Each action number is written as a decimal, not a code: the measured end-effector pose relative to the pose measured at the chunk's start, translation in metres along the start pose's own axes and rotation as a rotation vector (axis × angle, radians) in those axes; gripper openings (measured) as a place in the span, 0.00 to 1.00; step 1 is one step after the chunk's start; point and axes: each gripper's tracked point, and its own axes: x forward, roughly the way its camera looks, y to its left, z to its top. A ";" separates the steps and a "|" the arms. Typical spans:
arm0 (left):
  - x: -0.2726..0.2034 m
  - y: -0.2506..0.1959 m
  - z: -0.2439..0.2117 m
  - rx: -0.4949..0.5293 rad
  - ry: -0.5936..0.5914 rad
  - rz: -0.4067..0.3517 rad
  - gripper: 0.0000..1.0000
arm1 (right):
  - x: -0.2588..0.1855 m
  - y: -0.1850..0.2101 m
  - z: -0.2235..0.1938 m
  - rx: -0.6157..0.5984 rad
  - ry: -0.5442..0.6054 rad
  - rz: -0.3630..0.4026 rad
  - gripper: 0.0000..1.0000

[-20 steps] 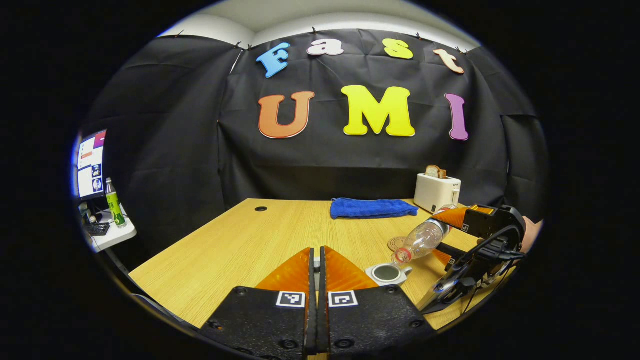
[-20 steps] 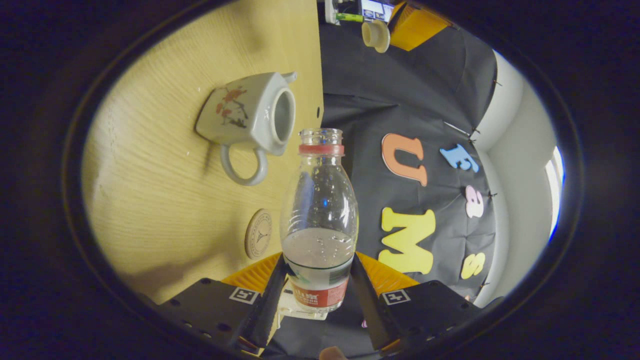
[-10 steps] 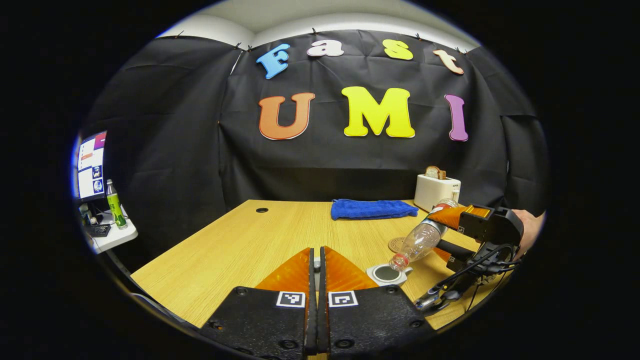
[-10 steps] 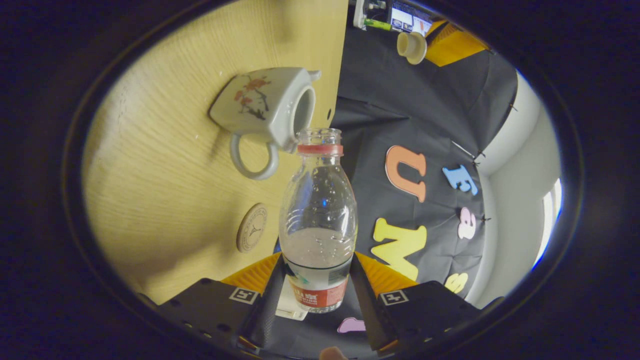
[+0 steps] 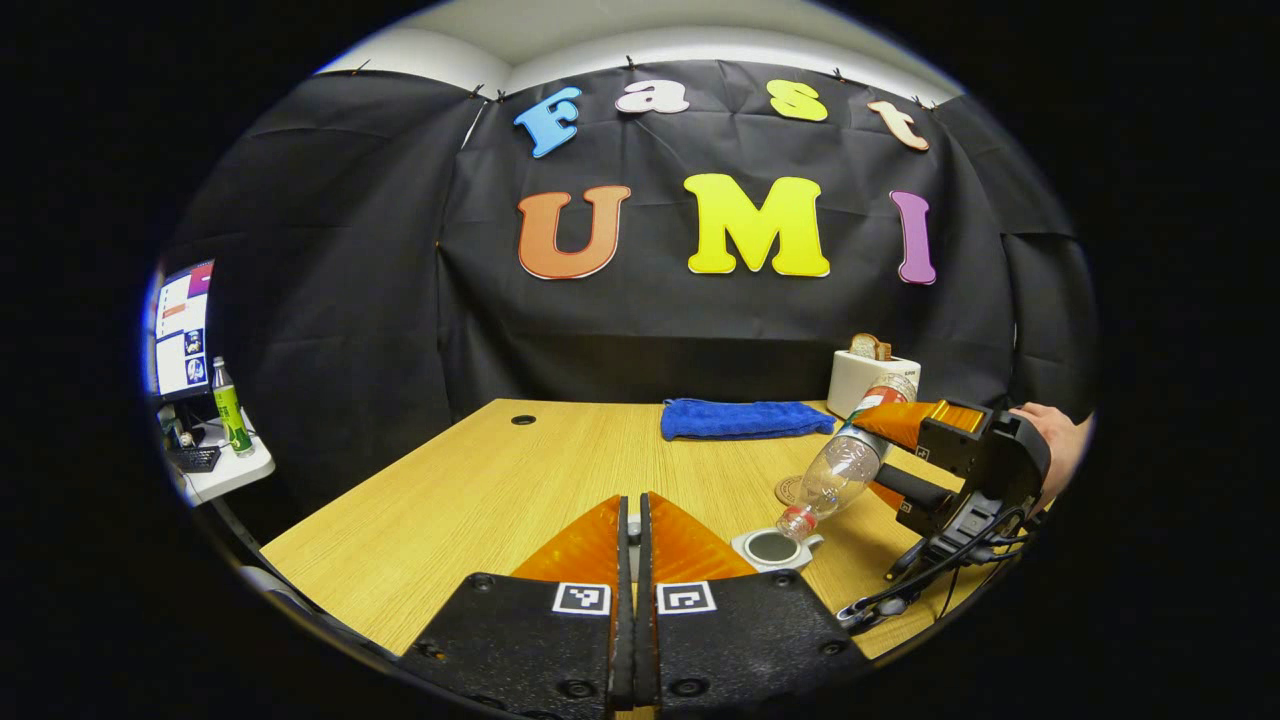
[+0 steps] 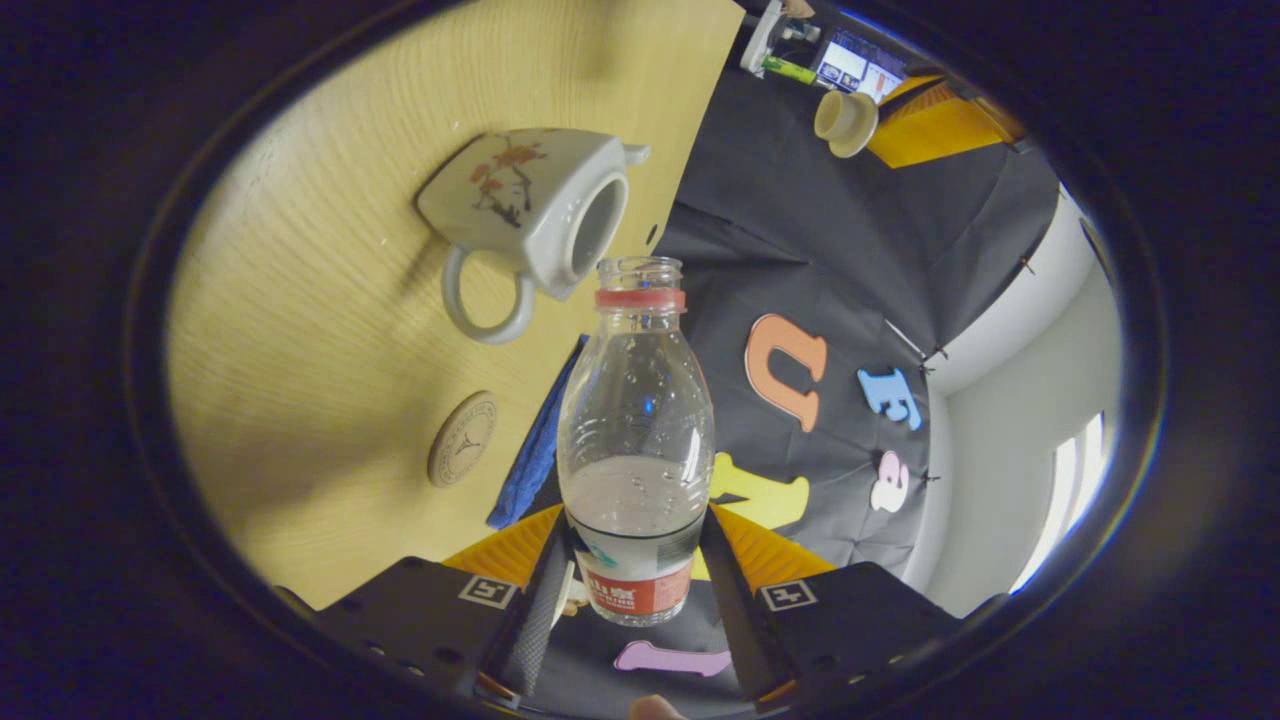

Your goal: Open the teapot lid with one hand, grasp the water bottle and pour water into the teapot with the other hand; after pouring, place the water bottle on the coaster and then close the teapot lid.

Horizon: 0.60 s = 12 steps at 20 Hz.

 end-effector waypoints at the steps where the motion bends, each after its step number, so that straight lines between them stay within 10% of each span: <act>1: 0.000 -0.001 0.000 0.000 -0.002 -0.003 0.03 | 0.000 0.000 0.001 -0.011 -0.001 -0.003 0.72; 12: -0.004 0.006 0.003 -0.013 -0.010 0.003 0.03 | 0.001 -0.018 0.003 -0.120 -0.007 -0.054 0.72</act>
